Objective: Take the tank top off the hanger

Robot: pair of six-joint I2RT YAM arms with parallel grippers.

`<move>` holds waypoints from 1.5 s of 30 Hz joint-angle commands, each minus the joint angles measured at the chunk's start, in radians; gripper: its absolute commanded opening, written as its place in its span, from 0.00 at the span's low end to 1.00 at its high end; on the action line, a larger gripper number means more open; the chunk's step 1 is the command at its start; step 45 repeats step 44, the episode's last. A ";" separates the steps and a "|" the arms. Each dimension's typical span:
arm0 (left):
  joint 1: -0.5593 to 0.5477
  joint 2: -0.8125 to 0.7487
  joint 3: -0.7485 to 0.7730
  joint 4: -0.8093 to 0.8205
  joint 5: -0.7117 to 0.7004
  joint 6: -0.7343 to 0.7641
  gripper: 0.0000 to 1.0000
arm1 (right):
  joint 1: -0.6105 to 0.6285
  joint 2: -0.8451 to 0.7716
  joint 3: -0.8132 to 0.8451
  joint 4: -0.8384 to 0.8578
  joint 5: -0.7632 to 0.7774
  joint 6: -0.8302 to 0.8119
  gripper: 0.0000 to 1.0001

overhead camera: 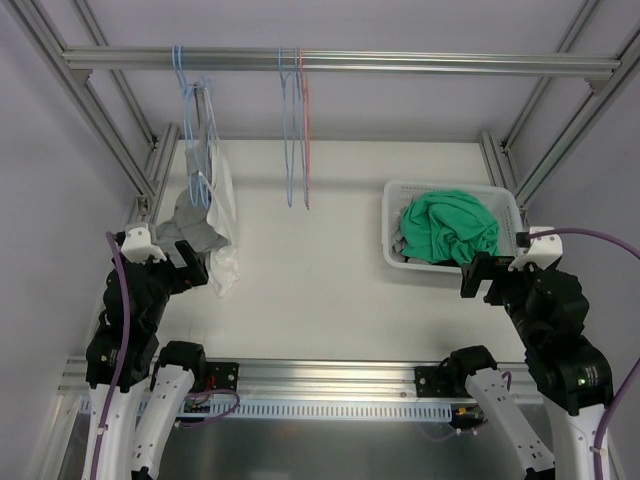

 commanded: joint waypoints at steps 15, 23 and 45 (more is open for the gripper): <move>0.005 -0.036 -0.026 0.020 0.053 -0.016 0.99 | 0.008 -0.069 -0.081 0.066 0.088 -0.002 0.99; -0.004 -0.039 -0.029 0.021 0.057 -0.016 0.99 | 0.010 -0.075 -0.099 0.086 0.111 -0.010 0.99; -0.011 -0.067 -0.033 0.023 0.044 -0.018 0.99 | 0.010 -0.051 -0.104 0.073 0.115 -0.016 1.00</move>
